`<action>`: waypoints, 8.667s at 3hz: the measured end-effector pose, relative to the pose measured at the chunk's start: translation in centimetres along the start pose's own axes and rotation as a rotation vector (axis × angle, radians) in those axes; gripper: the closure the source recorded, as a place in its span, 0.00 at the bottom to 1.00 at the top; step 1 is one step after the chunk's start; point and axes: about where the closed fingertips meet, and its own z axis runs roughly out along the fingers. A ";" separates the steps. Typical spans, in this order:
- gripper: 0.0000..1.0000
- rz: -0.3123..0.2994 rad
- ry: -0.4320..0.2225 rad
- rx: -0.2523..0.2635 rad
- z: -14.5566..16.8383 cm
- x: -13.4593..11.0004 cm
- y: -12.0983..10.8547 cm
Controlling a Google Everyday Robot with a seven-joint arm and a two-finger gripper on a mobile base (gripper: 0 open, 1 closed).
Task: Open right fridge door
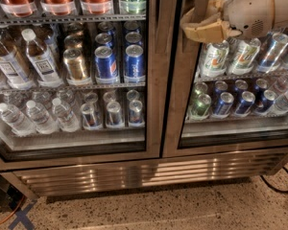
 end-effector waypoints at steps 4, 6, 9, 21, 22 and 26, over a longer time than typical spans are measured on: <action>1.00 0.034 0.017 -0.012 -1.0 -0.5 1.2; 1.00 0.046 0.027 -0.029 -1.2 -0.5 1.9; 1.00 0.074 0.017 -0.043 -2.6 -1.6 3.9; 1.00 0.121 -0.004 -0.103 -6.2 -3.9 9.2; 1.00 0.132 -0.006 -0.100 -6.8 -4.1 10.0; 1.00 0.144 -0.025 -0.079 -7.3 -4.1 10.8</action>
Offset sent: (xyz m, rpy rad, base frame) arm -0.1822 0.0224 0.0462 -0.0560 0.2009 -0.2673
